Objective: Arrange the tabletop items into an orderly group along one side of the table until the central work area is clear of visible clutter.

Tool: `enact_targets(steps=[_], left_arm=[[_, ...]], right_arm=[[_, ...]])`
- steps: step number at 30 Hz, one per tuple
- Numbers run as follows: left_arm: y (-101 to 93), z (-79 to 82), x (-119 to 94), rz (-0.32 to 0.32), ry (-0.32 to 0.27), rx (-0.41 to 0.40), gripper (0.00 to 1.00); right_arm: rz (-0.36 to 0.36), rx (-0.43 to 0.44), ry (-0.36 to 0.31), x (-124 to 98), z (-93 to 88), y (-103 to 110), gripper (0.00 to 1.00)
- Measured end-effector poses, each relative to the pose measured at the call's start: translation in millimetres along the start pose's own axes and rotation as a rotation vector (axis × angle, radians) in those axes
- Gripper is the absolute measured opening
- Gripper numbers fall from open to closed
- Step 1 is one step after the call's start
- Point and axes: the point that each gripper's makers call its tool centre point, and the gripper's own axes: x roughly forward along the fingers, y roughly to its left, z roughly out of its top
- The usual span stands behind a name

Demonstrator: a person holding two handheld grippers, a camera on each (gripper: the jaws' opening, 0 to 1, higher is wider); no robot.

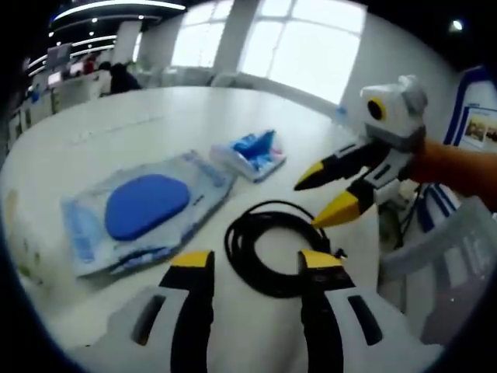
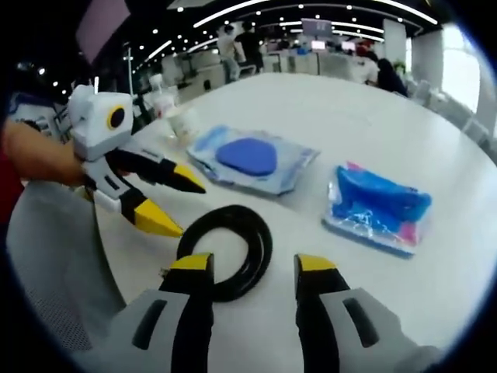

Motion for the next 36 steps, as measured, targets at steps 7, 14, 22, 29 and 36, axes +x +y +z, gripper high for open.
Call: enact_targets(steps=[7, 14, 22, 29, 36], left_arm=[[-0.4, -3.0, 3.7, 0.006, 0.012, 0.004, 0.34], [4.6, -4.3, 6.5, 0.025, 0.019, 0.012, 0.30], [5.7, -7.2, 11.2, 0.047, 0.036, 0.039, 0.29], [4.5, -10.9, 14.4, 0.044, 0.055, 0.043, 0.24], [4.9, -12.8, 15.8, 0.043, 0.059, 0.036, 0.20]], right_arm=[[0.000, 0.005, 0.027, 7.8, -3.7, 1.4, 0.36], [-0.006, 0.005, 0.044, 12.6, -6.9, 0.7, 0.31], [-0.017, 0.015, 0.061, 16.3, -11.1, -0.2, 0.27], [-0.016, 0.013, 0.079, 20.2, -16.4, -0.1, 0.26], [-0.035, 0.021, 0.085, 23.2, -19.6, -1.1, 0.18]])
